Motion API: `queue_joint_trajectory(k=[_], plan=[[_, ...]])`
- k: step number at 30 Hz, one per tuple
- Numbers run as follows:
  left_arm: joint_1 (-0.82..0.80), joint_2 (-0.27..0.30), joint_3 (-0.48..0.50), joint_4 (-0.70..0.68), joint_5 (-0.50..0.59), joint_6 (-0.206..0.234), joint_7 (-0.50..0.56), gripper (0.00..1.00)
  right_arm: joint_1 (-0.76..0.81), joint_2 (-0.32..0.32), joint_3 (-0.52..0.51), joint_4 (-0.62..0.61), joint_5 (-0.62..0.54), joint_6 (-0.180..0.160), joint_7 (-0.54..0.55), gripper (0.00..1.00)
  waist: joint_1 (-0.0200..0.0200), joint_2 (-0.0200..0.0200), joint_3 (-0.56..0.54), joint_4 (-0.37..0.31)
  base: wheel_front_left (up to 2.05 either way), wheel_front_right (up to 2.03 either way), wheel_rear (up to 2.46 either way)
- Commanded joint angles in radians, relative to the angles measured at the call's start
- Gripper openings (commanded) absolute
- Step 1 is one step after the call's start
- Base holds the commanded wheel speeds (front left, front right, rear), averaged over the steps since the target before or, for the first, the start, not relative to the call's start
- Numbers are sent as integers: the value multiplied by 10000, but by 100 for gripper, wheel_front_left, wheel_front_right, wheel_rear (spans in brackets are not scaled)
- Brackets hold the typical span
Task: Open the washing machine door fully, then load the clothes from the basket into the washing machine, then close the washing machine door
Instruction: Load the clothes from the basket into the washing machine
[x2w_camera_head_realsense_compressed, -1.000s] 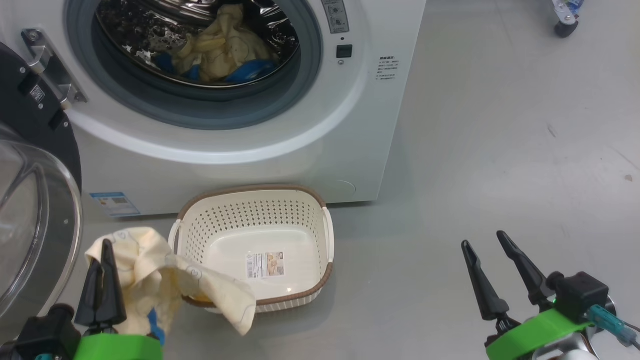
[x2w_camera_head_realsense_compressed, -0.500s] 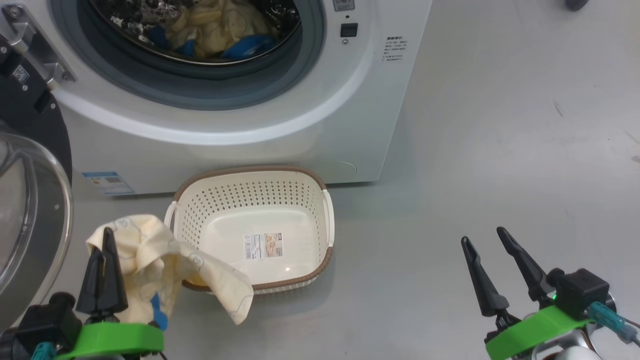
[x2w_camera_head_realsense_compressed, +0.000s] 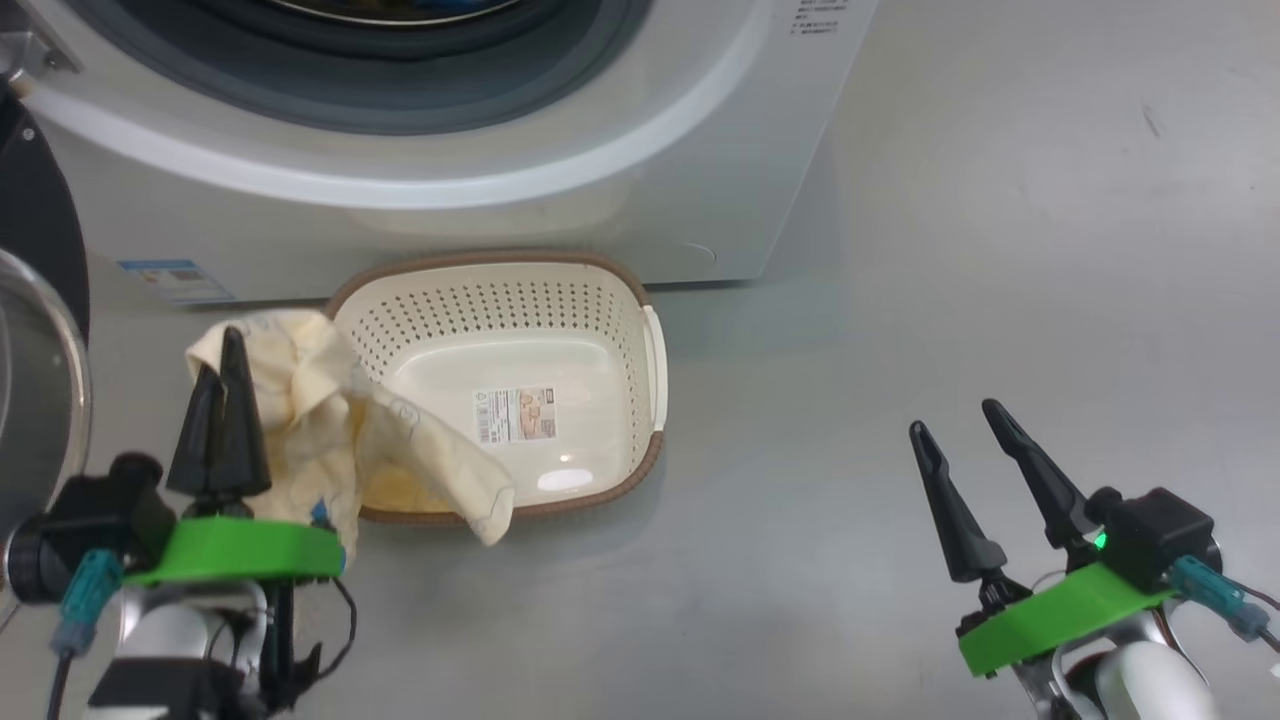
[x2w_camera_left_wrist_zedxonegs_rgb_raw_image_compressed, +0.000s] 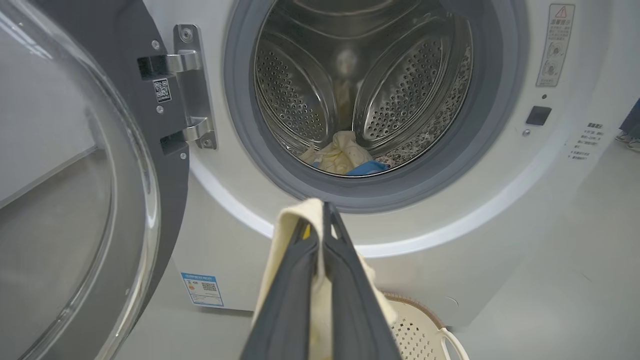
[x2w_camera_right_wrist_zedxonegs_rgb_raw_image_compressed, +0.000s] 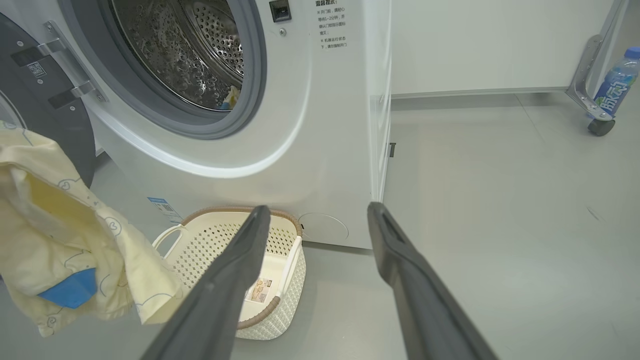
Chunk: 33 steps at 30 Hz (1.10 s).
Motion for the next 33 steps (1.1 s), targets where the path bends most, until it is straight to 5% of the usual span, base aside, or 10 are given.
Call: queue_joint_trajectory(k=[1, 11, 33], plan=[[-789, 253, 327, -152, 9, -108, 14, 0, -295, -50, 227, -301, -65, 6, -67, 100, -2, 0, 218, -119, 0, 0, 0], [-4066, 574, -129, 1493, 115, -912, 944, 0, -719, 22, 547, -162, -12, 6, -67, 100, -2, 0, 655, -816, 0, 0, 0], [-10269, 873, -890, 5775, 723, -1780, 2161, 0, -1282, 305, 940, -235, 154, 6, -68, 100, -2, 0, 2805, -1774, 0, 0, 0]])
